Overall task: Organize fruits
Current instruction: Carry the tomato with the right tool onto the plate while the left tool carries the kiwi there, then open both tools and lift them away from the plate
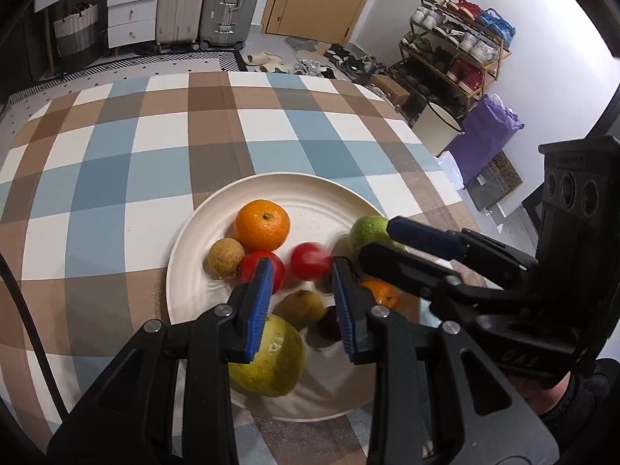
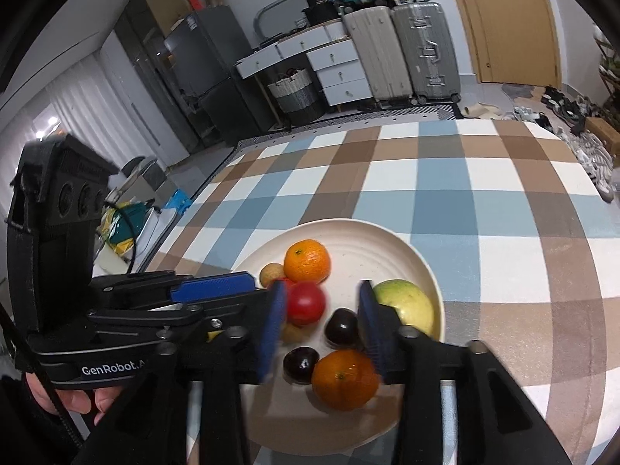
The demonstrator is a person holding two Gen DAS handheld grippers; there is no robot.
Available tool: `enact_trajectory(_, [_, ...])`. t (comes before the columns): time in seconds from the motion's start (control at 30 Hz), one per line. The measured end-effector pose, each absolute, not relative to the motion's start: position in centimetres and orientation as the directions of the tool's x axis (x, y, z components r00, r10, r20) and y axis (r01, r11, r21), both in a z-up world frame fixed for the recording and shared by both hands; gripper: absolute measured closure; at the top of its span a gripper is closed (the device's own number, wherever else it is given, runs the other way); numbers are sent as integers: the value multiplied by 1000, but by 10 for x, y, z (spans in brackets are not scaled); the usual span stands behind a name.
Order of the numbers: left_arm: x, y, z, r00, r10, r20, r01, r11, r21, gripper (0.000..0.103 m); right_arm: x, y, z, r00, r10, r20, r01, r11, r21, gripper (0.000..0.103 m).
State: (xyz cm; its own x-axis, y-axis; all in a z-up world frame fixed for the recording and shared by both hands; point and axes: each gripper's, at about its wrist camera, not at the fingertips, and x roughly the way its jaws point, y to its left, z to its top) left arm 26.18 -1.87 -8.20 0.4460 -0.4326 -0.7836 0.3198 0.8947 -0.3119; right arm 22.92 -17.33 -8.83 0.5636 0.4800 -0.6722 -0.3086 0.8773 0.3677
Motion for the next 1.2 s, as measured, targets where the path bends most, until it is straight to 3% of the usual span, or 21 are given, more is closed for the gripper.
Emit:
enact_trajectory(0.07, [259,-18,-79,455,-429,-780,320,896,-307,68,226,-180,-84,581,491,-649,-305,871,386,51])
enact_trajectory(0.47, [230,-8,-51,535,-380,-755,297,921,-252,62,197,-201,-50,674,447,-588,-281,891,356,51])
enact_trajectory(0.6, [216,-3,-43,571,-338,-748,272,938,-216,45,183,-205,-40,698,438,-567,-278,895,349,50])
enact_trajectory(0.83, [187,7,-28,630,-269,-728,217,962,-168,22,156,-206,-26,730,420,-539,-285,904,318,37])
enact_trajectory(1.1, [157,17,-21,663,-222,-715,174,975,-141,19,121,-205,-12,768,402,-499,-295,913,283,20])
enact_trajectory(1.2, [146,21,-19,681,-201,-704,153,979,-131,13,108,-204,-8,782,397,-481,-300,916,267,18])
